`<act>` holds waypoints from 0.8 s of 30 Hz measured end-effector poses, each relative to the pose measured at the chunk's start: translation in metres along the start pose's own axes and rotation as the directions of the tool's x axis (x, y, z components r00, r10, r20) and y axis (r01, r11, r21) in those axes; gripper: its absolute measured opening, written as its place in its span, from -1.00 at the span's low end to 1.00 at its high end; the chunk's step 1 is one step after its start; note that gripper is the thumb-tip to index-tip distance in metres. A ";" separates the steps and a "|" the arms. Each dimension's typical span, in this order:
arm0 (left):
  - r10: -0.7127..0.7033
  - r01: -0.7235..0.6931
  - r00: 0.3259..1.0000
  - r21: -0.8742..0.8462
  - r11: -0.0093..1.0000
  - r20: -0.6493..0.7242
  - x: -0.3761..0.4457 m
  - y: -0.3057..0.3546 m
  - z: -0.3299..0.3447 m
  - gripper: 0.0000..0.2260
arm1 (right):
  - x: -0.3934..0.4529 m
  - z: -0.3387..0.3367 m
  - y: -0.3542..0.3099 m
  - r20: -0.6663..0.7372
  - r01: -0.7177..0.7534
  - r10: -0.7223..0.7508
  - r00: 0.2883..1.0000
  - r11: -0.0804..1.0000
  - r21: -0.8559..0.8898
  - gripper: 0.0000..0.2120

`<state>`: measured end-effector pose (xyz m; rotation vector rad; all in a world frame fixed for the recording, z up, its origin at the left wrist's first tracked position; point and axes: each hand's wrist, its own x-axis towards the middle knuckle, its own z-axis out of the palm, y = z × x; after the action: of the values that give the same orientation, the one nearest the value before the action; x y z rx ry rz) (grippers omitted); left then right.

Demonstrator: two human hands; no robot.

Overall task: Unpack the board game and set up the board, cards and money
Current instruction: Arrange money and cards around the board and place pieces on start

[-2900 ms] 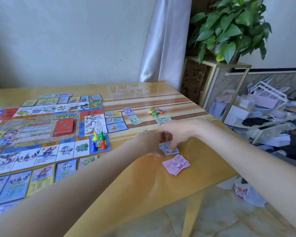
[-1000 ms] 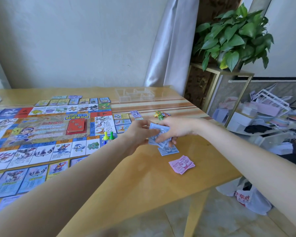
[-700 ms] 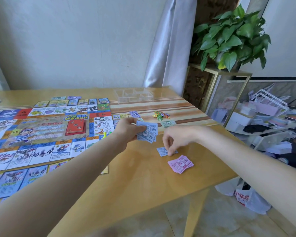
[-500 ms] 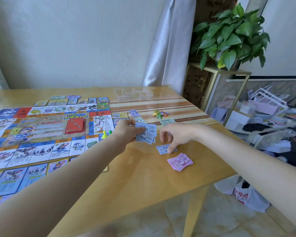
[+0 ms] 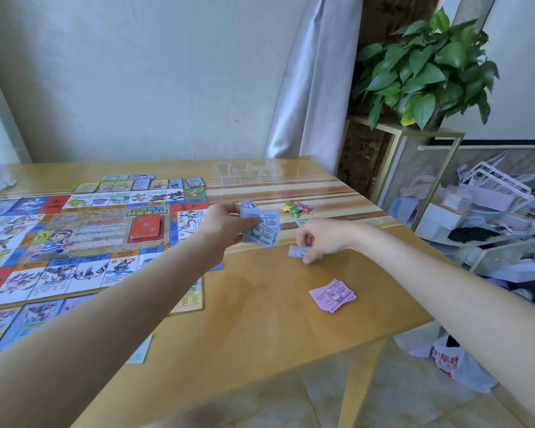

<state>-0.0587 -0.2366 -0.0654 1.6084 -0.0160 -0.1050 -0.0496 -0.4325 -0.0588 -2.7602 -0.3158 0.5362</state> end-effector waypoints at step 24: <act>-0.007 -0.012 0.988 -0.126 0.992 -0.154 0.007 0.012 -0.066 -0.83 | 0.050 0.031 -0.051 -0.503 -0.250 0.121 0.856 0.948 -0.197 -0.77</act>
<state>-0.0460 -0.1716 -0.0511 1.4855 0.1067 0.0206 -0.0245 -0.3639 -0.0845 -3.0685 0.0095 -0.1896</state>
